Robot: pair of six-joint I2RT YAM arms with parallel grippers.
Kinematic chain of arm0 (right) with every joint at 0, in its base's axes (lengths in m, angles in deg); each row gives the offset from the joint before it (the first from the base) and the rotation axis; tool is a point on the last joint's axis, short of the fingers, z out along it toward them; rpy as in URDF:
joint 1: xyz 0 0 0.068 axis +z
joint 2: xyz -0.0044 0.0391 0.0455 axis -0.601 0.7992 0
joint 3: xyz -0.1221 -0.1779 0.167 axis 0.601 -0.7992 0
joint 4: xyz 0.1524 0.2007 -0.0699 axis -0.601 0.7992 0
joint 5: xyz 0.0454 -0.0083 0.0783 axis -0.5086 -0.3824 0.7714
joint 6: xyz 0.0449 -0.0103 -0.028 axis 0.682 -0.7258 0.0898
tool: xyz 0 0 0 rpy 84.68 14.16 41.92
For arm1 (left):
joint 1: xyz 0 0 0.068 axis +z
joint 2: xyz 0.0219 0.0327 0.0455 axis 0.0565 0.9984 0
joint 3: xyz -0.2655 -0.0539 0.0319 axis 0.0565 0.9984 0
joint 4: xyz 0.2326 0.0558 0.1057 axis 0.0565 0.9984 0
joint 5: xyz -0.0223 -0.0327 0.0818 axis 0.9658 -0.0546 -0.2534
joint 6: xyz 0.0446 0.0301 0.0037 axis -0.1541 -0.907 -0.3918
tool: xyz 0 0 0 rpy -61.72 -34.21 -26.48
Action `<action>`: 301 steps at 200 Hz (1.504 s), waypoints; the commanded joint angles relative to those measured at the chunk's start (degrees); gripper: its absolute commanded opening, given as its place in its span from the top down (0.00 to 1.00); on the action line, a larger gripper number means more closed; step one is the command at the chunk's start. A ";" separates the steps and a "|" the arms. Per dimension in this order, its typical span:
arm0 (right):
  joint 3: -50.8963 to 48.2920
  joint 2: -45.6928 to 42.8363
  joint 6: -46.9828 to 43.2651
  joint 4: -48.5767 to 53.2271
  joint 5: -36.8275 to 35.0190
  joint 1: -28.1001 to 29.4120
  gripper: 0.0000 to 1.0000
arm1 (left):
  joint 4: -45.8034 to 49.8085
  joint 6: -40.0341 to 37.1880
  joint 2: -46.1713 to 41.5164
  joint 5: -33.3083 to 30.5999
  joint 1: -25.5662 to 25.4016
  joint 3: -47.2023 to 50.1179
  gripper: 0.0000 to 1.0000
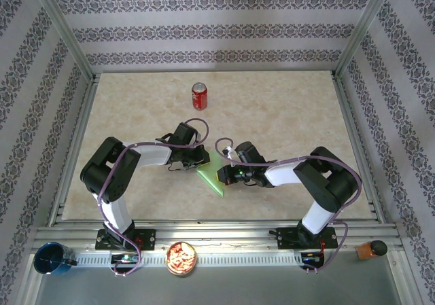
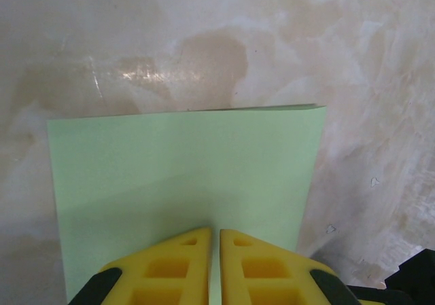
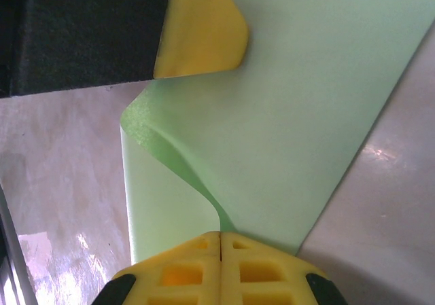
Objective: Fold a paper plane with a square sheet of paper (pick it up from the middle)
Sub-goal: Third fold the triangle at the center of the table.
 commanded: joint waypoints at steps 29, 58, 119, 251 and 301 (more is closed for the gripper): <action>1.52 0.06 -1.70 -0.07 -0.83 0.20 1.00 | 2.30 -2.08 0.97 -0.29 0.05 -1.44 0.88; 1.76 -0.05 -2.02 0.60 -1.08 0.11 1.00 | 2.34 -2.12 0.97 -0.31 0.04 -1.57 0.88; 1.77 1.55 -2.09 0.58 -0.60 0.11 1.00 | 2.89 -2.60 1.29 -0.32 0.05 -2.08 0.88; 3.19 0.68 -4.33 4.59 -1.64 0.51 1.00 | 8.46 -6.41 1.76 -1.84 0.19 -5.95 0.87; 4.29 0.83 -4.66 5.11 -1.29 0.46 1.00 | 6.58 -5.40 3.05 -0.57 0.21 -3.36 0.87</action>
